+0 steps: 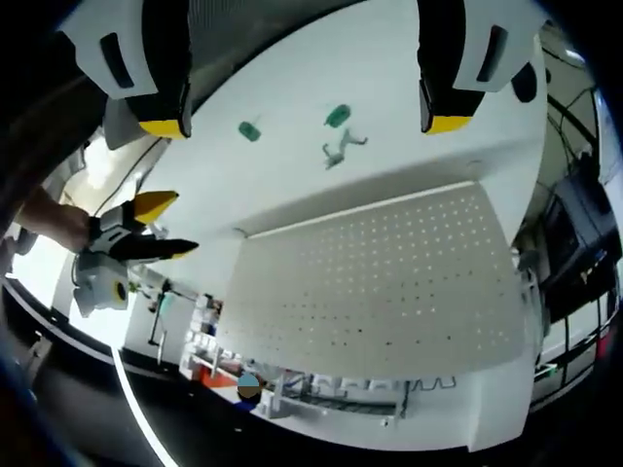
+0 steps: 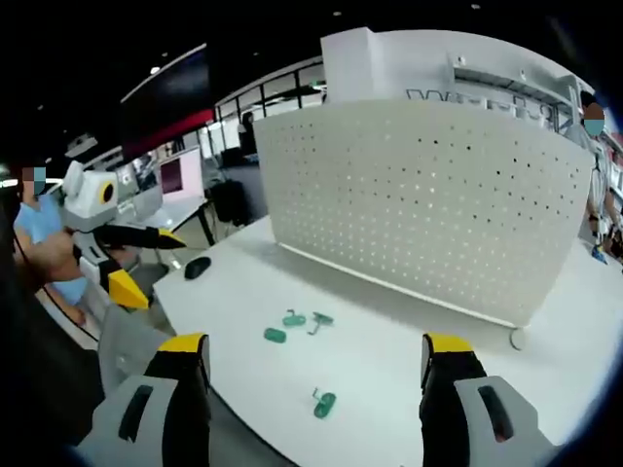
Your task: Insert the hook assembly into the mounting plate slot until the hook locks in place.
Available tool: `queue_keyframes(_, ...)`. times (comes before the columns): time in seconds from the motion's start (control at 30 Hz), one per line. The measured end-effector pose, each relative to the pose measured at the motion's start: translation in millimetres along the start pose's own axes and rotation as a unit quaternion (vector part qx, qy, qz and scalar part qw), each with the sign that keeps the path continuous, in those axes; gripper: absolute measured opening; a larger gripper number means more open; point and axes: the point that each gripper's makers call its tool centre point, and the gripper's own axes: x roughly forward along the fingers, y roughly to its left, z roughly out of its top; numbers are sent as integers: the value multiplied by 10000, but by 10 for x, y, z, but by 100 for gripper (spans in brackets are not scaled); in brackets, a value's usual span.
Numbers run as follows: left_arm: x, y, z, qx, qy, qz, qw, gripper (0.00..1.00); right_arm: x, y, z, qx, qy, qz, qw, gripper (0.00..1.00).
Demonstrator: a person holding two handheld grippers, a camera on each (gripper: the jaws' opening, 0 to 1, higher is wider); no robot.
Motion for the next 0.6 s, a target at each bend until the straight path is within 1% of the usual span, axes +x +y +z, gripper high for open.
queue_keyframes(0.27, -1, 21, 37, -9, -64, 12, 10000, 99, 25, 8, 17, -23, 2, -10, 10000, 91)
queue_keyframes(0.37, -10, 22, 55, -90, -150, -17, 9998, 99, 31, 19, 40, -24, -71, -18, 10000, 91)
queue_keyframes(0.6, -50, 68, 18, -118, -121, 51, 9998, 99, 65, 71, -4, -26, -1, 43, 10000, 91)
